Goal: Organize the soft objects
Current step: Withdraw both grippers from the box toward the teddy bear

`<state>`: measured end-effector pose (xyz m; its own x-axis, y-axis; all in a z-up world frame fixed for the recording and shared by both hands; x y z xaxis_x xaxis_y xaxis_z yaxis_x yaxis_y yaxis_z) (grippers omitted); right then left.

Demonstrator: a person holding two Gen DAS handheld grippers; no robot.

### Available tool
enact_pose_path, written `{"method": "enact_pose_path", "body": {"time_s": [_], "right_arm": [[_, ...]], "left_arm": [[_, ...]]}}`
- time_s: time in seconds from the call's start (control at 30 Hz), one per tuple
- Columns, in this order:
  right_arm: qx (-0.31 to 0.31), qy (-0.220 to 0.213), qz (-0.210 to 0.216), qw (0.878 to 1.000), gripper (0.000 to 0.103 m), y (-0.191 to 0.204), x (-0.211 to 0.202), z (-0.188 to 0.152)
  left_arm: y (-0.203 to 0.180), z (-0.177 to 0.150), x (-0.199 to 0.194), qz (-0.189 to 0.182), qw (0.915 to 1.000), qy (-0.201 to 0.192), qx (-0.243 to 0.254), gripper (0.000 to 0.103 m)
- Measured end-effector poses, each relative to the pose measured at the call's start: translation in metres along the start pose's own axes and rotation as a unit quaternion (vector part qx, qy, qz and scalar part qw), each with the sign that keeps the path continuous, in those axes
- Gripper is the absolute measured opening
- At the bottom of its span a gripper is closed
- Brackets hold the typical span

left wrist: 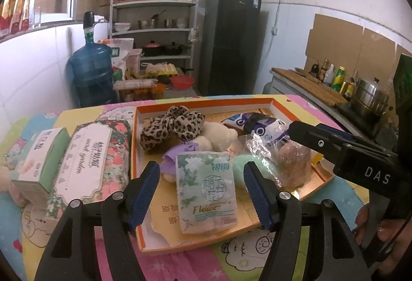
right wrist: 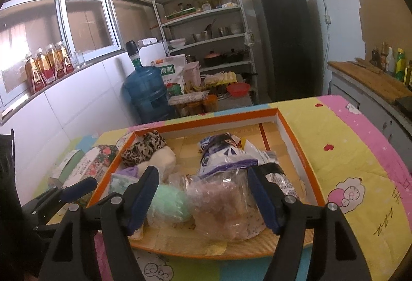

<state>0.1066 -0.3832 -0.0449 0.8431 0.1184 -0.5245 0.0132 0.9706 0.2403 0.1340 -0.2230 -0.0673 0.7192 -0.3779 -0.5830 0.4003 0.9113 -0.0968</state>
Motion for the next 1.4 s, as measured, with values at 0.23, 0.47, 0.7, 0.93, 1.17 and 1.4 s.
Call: {"method": "enact_pose_path", "body": {"time_s": [0.23, 0.47, 0.7, 0.93, 1.17, 1.4], "right_arm": [[-0.004, -0.004, -0.003, 1.0, 0.071, 0.01, -0.009, 0.001], [-0.012, -0.014, 0.001, 1.0, 0.071, 0.029, -0.02, 0.004], [-0.022, -0.016, 0.008, 1.0, 0.071, 0.051, -0.025, 0.004], [-0.031, -0.018, 0.013, 0.999, 0.071, 0.07, -0.03, 0.003], [-0.044, -0.015, 0.023, 0.999, 0.071, 0.094, -0.033, -0.002], [-0.056, -0.01, 0.033, 0.998, 0.071, 0.12, -0.031, -0.007]], "left_arm": [[0.011, 0.002, -0.019, 0.002, 0.9999, -0.015, -0.004, 0.069], [0.024, 0.001, -0.042, 0.009, 0.9994, -0.031, -0.01, 0.069], [0.043, 0.002, -0.062, 0.017, 0.9987, -0.043, -0.02, 0.069], [0.064, -0.001, -0.081, 0.031, 0.9976, -0.054, -0.03, 0.069], [0.086, -0.004, -0.096, 0.047, 0.9962, -0.061, -0.04, 0.069], [0.111, -0.01, -0.11, 0.054, 0.9951, -0.065, -0.051, 0.069]]}}
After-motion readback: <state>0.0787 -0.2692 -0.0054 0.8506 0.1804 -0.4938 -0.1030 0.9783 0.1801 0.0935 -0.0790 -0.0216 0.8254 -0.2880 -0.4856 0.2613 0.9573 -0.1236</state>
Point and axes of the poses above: each gripper's, at about its wrist camera, not at the fingertips, and x roughly the way its jaws point, y to its left, z to its top, the point moved 3 cm from there along x, roughly the way its jaws point, and after that the axes turned 1 degree about y, right-handed, at the moved point
